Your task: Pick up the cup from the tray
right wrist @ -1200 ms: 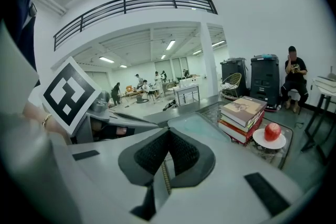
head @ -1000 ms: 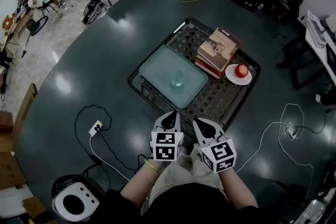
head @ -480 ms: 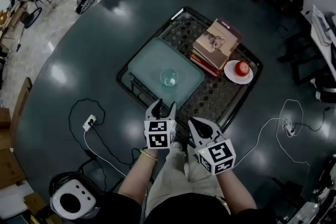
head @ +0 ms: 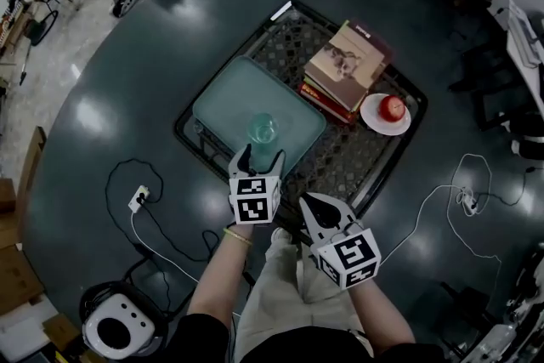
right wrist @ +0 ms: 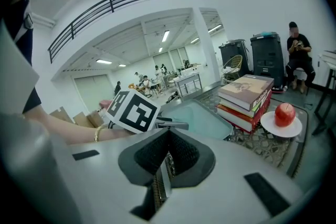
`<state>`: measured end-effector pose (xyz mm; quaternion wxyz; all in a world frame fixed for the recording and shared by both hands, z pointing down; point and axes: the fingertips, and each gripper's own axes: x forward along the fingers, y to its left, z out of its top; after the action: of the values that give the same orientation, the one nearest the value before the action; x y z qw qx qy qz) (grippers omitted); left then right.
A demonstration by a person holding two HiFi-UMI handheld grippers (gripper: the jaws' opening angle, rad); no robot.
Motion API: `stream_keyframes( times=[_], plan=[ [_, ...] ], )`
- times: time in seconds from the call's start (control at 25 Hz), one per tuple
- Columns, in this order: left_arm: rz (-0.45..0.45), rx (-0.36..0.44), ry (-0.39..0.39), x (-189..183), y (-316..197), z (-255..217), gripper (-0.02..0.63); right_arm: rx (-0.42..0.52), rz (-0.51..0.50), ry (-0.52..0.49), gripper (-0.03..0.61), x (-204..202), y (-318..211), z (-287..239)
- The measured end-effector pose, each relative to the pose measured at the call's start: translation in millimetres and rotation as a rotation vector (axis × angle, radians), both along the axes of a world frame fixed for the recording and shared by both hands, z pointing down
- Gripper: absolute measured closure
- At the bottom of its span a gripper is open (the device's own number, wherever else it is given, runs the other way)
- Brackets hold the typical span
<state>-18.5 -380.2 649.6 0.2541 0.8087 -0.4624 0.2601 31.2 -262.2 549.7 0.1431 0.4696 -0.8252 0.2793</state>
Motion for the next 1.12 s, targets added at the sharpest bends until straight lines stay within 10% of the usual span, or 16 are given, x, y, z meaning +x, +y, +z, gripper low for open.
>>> stream_keyframes(
  times=[1.12],
  plan=[
    [-0.094,0.054,-0.102,6,-68,57,0.243,-0.097,0.005,-0.038,0.569,8,0,50]
  ],
)
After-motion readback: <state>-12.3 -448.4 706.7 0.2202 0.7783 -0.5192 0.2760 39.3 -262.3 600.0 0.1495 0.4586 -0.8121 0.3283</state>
